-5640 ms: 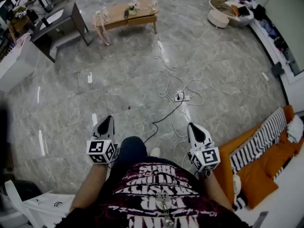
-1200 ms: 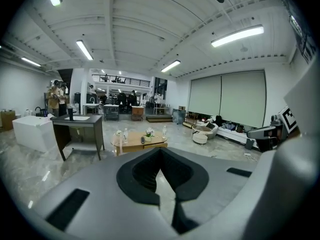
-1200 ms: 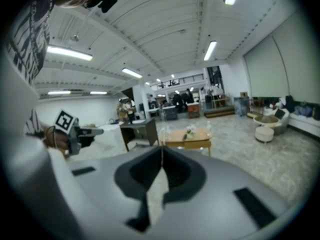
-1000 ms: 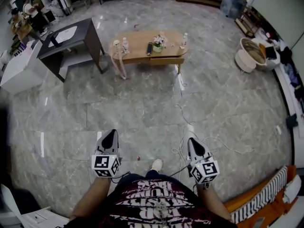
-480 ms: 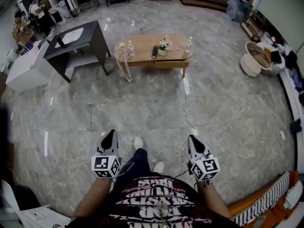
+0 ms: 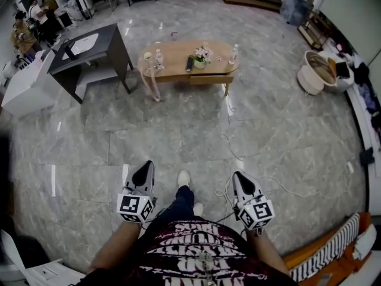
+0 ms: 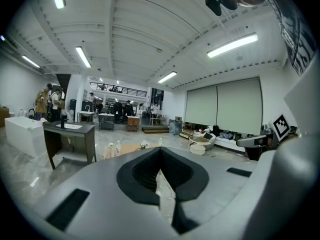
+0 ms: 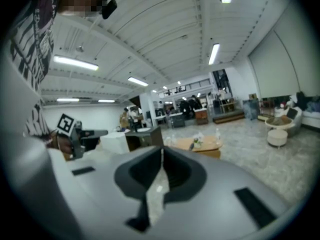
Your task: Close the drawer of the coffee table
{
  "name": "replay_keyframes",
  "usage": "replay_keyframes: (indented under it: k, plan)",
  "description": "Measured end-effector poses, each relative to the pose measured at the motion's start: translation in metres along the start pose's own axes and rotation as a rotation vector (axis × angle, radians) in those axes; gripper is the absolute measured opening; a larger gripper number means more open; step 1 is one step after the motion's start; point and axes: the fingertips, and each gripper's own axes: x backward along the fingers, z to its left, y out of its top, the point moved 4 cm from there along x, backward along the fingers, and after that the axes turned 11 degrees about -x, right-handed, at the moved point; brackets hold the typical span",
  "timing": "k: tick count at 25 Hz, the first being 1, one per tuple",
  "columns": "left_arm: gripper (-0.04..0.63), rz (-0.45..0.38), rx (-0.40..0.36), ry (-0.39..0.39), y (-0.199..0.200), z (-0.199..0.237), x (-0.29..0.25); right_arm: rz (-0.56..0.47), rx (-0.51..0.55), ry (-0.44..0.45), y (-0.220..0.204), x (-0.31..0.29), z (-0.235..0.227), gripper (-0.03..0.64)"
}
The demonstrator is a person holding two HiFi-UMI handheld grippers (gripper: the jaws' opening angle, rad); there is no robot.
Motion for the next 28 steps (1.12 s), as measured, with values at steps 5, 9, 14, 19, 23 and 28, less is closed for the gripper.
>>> replay_keyframes:
  k: [5, 9, 14, 19, 23, 28]
  plan:
    - [0.023, 0.002, 0.0, -0.029, 0.005, 0.003, -0.026, 0.01, -0.016, -0.026, 0.004, -0.006, -0.007, 0.035]
    - [0.023, 0.024, 0.008, -0.055, -0.002, 0.004, -0.043, 0.028, -0.022, -0.03, 0.001, -0.013, -0.01, 0.037]
    - [0.023, 0.005, 0.019, -0.077, -0.002, 0.007, -0.063, 0.038, -0.037, -0.033, 0.0, -0.029, -0.02, 0.037]
    - [0.023, 0.035, 0.004, -0.09, -0.005, 0.019, -0.089, 0.052, -0.047, -0.046, 0.007, -0.054, -0.032, 0.037]
    - [0.023, 0.052, -0.003, -0.104, -0.006, 0.029, -0.121, 0.048, -0.032, -0.059, 0.021, -0.074, -0.04, 0.037]
    - [0.023, 0.043, 0.021, -0.131, 0.003, 0.048, -0.164, 0.043, -0.007, -0.062, 0.045, -0.104, -0.041, 0.037]
